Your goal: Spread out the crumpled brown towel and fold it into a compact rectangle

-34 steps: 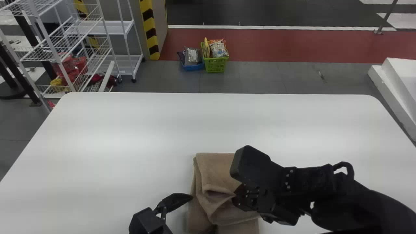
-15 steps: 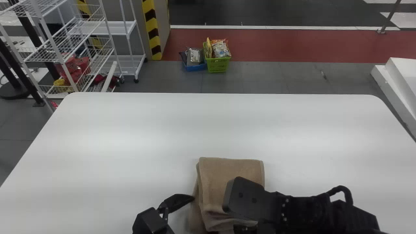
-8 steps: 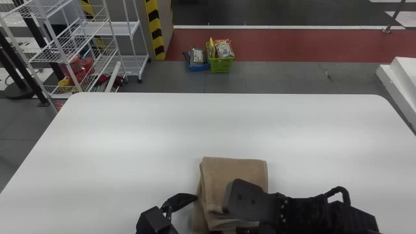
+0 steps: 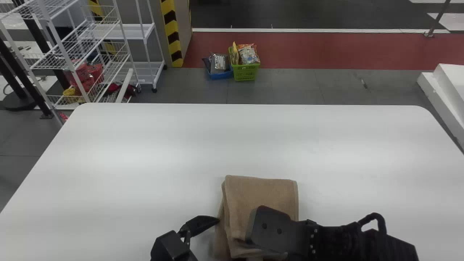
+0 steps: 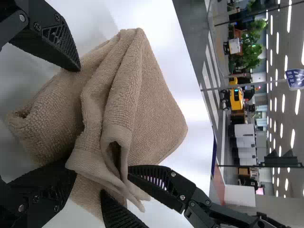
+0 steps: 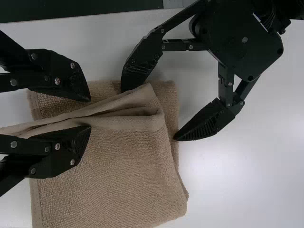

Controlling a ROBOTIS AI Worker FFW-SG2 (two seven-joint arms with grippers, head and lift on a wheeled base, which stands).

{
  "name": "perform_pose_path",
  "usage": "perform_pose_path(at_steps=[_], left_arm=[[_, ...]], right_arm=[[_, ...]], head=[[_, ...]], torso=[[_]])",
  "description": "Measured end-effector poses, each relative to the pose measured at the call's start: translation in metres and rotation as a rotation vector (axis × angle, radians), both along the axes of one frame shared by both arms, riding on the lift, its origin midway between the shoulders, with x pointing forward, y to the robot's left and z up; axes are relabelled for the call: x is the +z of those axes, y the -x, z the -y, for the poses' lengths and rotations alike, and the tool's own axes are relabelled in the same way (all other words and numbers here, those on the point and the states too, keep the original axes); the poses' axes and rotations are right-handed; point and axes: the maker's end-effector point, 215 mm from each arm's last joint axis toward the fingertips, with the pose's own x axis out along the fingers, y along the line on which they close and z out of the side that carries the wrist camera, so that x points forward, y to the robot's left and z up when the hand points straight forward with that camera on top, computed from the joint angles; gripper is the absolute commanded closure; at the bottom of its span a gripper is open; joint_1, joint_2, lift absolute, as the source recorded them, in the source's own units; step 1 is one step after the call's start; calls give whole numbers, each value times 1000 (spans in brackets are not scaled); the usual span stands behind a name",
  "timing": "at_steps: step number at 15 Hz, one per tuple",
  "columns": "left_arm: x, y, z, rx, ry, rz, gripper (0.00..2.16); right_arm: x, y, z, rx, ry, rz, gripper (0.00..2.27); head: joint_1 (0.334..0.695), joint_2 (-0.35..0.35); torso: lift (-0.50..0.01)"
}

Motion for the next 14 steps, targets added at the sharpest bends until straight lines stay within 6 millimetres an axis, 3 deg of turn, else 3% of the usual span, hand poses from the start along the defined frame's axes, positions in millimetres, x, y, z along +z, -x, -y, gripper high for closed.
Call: perform_pose_path(at_steps=[4,5,14], left_arm=[[0,0,0,-1,0,0,208],[0,0,0,-1,0,0,208],[0,-1,1,-2,0,1,208]], right_arm=[[-3,-3,0,5,8,-1,893],[-2,-4,0,7,7,0,1204],[4,-15,-3,-2,-38,-7,1237]], head=[[695,31],[695,31],[695,36]], torso=[[-127],[-127],[-127]])
